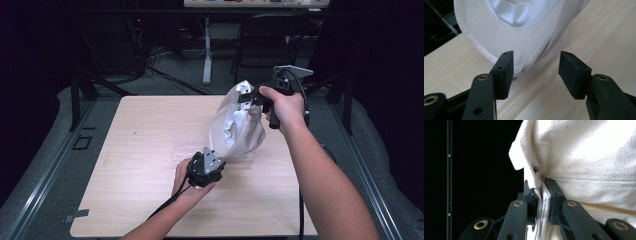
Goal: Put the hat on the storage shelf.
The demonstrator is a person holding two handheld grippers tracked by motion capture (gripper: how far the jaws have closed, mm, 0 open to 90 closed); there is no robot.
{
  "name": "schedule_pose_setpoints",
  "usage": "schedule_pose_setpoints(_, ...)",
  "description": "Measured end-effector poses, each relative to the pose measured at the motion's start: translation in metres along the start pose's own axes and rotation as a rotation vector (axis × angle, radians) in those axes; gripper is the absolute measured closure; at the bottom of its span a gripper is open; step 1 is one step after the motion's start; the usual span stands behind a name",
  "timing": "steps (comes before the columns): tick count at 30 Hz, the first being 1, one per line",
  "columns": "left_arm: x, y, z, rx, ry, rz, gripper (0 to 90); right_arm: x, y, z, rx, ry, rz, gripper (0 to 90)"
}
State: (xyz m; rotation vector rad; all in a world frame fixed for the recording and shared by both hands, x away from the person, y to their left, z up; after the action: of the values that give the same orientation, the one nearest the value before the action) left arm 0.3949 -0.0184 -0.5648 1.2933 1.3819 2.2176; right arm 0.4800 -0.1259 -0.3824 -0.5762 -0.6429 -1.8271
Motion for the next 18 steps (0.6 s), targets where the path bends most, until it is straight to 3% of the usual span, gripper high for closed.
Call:
schedule_pose_setpoints(1, -0.001, 0.000, 0.001, -0.007, 0.008, 0.013, 49.6, 0.000, 0.000, 0.000, 0.000, 0.000, 0.000, 80.6)
schedule_pose_setpoints(2, -0.004, -0.001, 0.003, -0.012, 0.019, 0.032, 59.0, 0.000, 0.000, 0.000, 0.001, -0.001, 0.002, 80.5)
schedule_pose_setpoints(6, -0.003, -0.001, 0.006, 0.005, 0.024, 0.033, 70.5, 0.000, 0.000, 0.000, 0.001, -0.003, 0.000, 80.5)
schedule_pose_setpoints(14, 0.006, -0.003, 0.018, 0.024, -0.010, 0.026, 76.2, 0.001, -0.001, 0.001, 0.001, -0.002, -0.001, 80.5)
schedule_pose_setpoints(18, 0.007, -0.004, 0.021, 0.060, -0.049, -0.005, 77.0, 0.000, -0.001, 0.005, 0.004, 0.006, -0.003, 80.5)
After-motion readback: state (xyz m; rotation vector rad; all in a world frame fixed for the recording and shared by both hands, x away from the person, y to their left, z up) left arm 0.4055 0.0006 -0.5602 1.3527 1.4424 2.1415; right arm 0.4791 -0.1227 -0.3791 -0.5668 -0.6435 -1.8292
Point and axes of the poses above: each handheld gripper's, and its own axes: x roughly backward along the jaws, y roughly out of its top, z roughly to its left, the point moved 10 cm from there along -x, roughly forward along the jaws, and after that the axes turned 8 degrees about -y, right-handed, at the moved point
